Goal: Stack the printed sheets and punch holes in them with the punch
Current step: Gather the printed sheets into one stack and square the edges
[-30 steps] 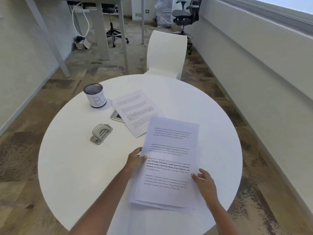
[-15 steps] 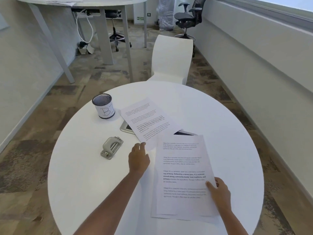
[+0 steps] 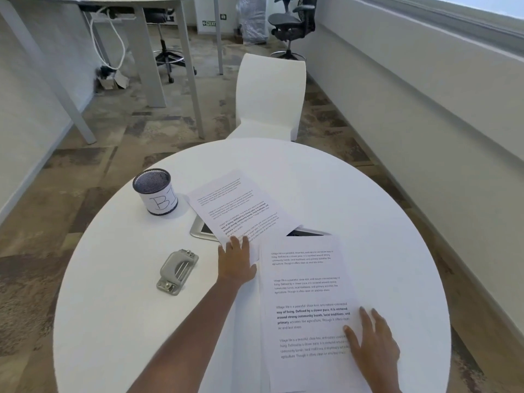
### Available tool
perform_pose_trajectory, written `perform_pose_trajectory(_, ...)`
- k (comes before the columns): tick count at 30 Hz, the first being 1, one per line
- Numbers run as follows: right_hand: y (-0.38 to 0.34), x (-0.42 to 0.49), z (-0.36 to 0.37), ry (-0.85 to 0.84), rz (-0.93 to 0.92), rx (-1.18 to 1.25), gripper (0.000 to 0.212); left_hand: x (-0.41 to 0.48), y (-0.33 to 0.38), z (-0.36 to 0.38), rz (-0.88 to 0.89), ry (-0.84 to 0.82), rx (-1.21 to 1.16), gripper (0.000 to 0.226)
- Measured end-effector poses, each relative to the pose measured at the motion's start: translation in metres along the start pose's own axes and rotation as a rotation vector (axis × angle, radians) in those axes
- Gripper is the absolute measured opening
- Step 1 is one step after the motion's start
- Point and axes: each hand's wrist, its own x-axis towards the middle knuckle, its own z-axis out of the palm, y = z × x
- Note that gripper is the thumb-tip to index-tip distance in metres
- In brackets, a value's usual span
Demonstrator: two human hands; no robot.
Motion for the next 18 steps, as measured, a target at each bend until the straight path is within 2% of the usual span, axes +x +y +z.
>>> perform_pose_trajectory(13, -0.007, -0.006, -0.001, -0.037, 0.013, 0.015, 0.144, 0.005, -0.018, 0.000, 0.043, 0.093, 0.090, 0.054)
perform_pose_trajectory(16, -0.007, -0.007, 0.001, -0.032, 0.012, 0.010, 0.143, 0.002, -0.020, -0.012, 0.003, 0.199, 0.159, 0.049)
perform_pose_trajectory(18, -0.006, -0.006, 0.002, -0.033, 0.014, 0.003, 0.142, 0.001, -0.020, -0.017, 0.002, 0.133, 0.133, 0.042)
